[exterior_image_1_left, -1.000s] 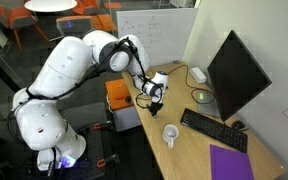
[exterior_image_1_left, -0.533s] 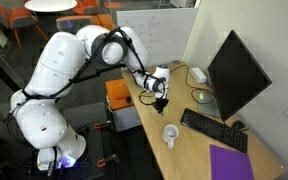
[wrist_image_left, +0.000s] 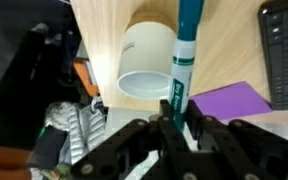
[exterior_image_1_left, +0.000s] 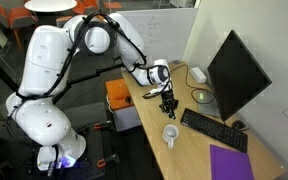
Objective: Put the marker inside the mug cup
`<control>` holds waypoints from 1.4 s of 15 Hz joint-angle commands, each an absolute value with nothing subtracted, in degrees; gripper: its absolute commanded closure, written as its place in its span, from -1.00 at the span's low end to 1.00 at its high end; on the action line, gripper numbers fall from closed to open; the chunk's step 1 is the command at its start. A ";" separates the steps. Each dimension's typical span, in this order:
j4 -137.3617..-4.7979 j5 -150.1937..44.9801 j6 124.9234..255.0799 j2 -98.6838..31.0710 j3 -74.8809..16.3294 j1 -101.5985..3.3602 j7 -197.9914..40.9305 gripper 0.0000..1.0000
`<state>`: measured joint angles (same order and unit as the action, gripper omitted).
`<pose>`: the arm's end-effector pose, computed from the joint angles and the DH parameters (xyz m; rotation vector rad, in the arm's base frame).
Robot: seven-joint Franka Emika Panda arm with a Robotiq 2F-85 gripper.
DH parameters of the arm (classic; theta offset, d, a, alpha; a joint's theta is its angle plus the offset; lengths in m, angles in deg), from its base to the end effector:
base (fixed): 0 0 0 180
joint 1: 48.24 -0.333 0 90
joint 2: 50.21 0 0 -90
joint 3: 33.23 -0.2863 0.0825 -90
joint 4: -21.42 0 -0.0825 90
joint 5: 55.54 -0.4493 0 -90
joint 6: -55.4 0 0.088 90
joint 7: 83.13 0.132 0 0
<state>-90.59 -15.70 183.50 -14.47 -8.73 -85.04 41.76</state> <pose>0.6072 0.0787 0.0756 1.9062 -1.5904 0.7266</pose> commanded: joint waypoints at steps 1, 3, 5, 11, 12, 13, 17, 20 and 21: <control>-90.03 -6.44 171.74 -15.71 -12.35 -84.15 51.04 0.89; -89.12 -2.36 165.01 -15.53 -15.92 -82.04 55.59 0.89; -87.83 1.26 158.66 -14.45 -19.18 -79.88 60.30 0.89; -83.62 7.55 146.92 -10.82 -27.85 -71.02 66.29 0.89; -82.94 8.07 145.86 -9.96 -28.54 -69.80 66.41 0.89; -82.36 8.44 145.24 -9.18 -29.18 -68.68 66.53 0.89; -79.50 9.56 144.05 -5.04 -30.46 -65.78 66.81 0.89; -77.18 9.92 144.20 -1.67 -30.99 -65.31 67.75 0.89; -75.54 7.83 145.93 -0.38 -26.76 -68.98 65.86 0.89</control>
<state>-79.63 8.92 147.02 -3.54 -29.64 -66.05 65.88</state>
